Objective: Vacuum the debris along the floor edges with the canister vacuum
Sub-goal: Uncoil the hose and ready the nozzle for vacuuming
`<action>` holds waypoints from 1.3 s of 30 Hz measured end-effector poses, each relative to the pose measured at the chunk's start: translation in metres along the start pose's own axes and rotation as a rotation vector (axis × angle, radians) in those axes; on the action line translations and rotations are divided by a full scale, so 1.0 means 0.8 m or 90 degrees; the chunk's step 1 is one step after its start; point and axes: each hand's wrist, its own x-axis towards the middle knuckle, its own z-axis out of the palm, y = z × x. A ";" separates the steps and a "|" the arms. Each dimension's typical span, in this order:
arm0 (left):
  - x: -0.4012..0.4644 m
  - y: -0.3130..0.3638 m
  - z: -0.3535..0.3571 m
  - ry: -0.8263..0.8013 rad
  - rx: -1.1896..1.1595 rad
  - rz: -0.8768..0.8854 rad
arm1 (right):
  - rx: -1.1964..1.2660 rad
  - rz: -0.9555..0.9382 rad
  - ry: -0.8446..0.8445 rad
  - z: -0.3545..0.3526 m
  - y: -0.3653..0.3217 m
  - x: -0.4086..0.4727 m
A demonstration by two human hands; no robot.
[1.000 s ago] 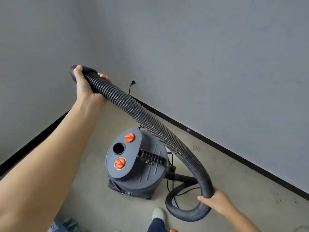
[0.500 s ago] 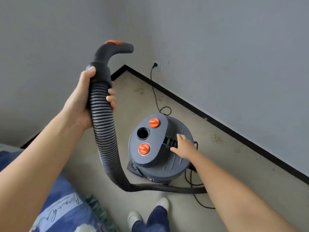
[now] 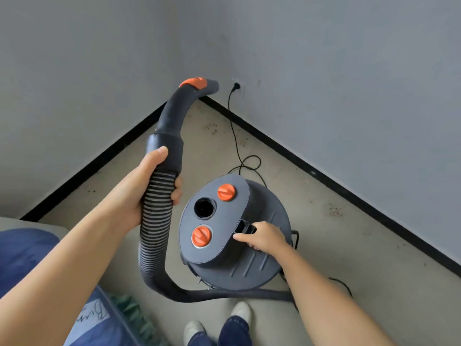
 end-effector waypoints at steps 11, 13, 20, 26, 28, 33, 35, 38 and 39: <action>0.001 -0.005 -0.076 0.076 0.075 0.030 | 0.279 0.146 0.109 0.024 -0.008 -0.001; -0.006 -0.012 -0.096 0.089 0.086 0.028 | 0.363 0.182 0.155 0.023 -0.008 -0.003; -0.022 -0.010 -0.121 0.082 0.126 0.093 | 0.675 0.309 0.295 0.012 0.000 -0.001; -0.011 -0.007 -0.133 0.135 0.126 0.125 | 0.870 0.403 0.440 -0.012 0.015 0.004; -0.005 -0.010 -0.135 0.155 0.112 0.127 | 0.928 0.418 0.472 -0.022 0.023 0.007; 0.010 -0.013 -0.137 0.178 0.124 0.145 | 0.994 0.454 0.532 -0.052 0.040 0.025; 0.018 -0.015 -0.129 0.172 0.161 0.135 | 1.030 0.445 0.514 -0.065 0.052 0.032; 0.029 -0.025 -0.105 0.172 0.202 0.095 | 1.055 0.453 0.486 -0.075 0.078 0.046; 0.032 -0.029 -0.096 0.171 0.208 0.087 | 1.056 0.453 0.474 -0.078 0.078 0.045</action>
